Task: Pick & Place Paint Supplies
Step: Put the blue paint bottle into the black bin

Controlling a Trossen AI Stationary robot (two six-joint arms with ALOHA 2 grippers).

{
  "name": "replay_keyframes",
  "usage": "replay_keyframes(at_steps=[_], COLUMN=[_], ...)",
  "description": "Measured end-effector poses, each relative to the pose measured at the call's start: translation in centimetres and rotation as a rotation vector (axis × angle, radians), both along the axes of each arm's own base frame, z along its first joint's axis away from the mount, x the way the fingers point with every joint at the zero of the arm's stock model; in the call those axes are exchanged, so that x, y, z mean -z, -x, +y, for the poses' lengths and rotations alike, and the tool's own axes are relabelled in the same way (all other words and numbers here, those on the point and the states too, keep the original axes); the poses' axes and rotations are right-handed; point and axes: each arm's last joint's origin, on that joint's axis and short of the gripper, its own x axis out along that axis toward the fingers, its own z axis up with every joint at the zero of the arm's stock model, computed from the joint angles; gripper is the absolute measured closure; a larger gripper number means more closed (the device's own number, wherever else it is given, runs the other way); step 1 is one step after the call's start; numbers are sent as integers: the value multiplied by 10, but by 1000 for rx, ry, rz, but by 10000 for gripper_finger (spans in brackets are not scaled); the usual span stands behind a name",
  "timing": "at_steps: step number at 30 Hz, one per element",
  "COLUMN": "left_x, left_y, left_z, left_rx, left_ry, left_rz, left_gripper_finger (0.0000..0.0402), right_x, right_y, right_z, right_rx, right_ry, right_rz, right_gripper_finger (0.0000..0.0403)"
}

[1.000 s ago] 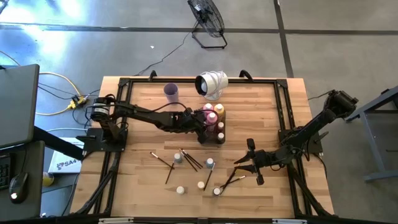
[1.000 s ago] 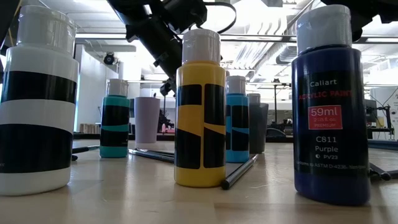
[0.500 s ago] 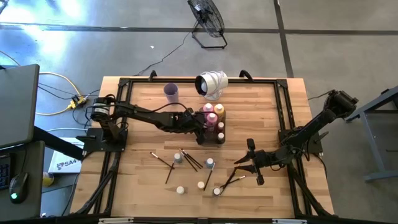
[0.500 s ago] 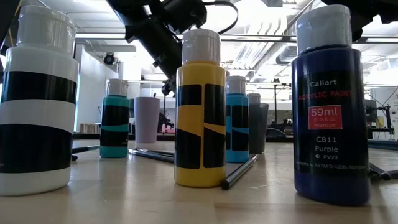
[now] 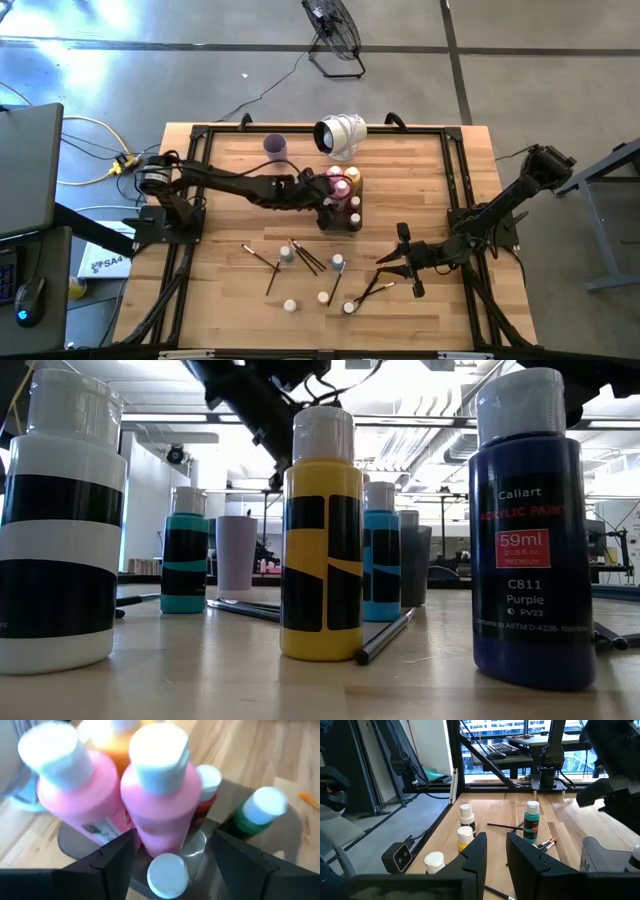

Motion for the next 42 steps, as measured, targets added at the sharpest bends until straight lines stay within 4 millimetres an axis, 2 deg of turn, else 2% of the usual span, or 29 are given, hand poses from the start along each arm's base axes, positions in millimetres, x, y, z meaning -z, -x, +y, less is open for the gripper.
replay_keyframes(at_steps=[4,10,14,17,21,24,29,33,36,42], left_x=[-22,-48,-48,-47,-37,-42,-46,-44,-36,-29], left_y=[-5,-5,2,3,3,14,45,79,103,148], left_z=[-1,-2,-2,-3,-9,-16,-32,-45,-58,-79], left_rx=[52,53,17,41,85,98,63,116,220,579], left_ry=[16,61,99,66,26,-36,-161,-183,-237,-349], left_rz=[-16,60,149,175,176,142,57,-55,-145,-400], left_gripper_finger=[148,148,148,148,148,148,148,148,148,148], right_x=[0,0,0,0,0,0,0,-1,-1,-2], right_y=[0,0,0,0,0,0,0,0,0,0], right_z=[0,0,0,0,0,0,0,0,0,-1], right_rx=[0,0,0,0,1,2,3,4,9,25], right_ry=[1,0,1,1,-11,-27,-28,-31,-32,-40], right_rz=[1,1,1,1,3,6,3,-1,-3,-15], right_gripper_finger=[339,339,339,339,339,339,339,339,339,339])
